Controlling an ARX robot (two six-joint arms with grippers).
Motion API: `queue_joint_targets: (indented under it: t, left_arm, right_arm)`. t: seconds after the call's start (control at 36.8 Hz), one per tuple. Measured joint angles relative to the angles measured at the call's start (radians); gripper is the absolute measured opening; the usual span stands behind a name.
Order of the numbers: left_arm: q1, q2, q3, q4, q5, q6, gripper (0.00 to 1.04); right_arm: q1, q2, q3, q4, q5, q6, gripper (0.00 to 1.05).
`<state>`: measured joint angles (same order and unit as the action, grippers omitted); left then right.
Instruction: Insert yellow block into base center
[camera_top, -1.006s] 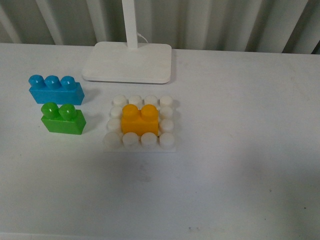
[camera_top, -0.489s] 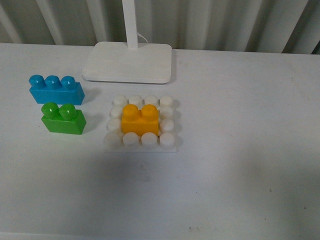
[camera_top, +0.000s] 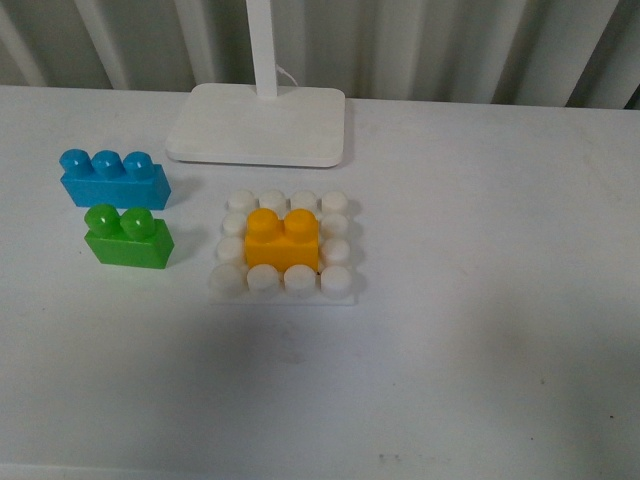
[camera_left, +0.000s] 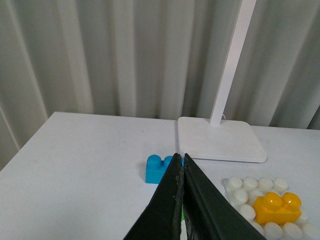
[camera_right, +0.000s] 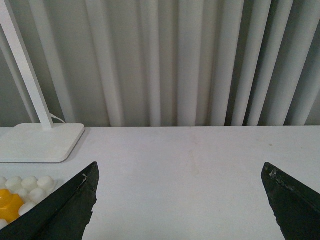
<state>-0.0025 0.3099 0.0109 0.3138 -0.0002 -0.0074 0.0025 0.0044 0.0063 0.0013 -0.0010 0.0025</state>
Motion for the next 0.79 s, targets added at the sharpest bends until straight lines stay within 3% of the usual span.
queue_joint_targets:
  t: [0.49, 0.6, 0.79]
  left_arm:
    - [0.0, -0.137, 0.0, -0.136, 0.0, 0.0, 0.04]
    - [0.0, -0.285, 0.0, -0.303, 0.0, 0.0, 0.04]
    - [0.0, -0.304, 0.0, -0.312, 0.0, 0.0, 0.04]
  right_arm:
    - [0.0, 0.0, 0.0, 0.0, 0.0, 0.0, 0.95]
    - [0.0, 0.0, 0.0, 0.0, 0.0, 0.0, 0.95]
    - [0.0, 0.0, 0.0, 0.0, 0.0, 0.0, 0.95]
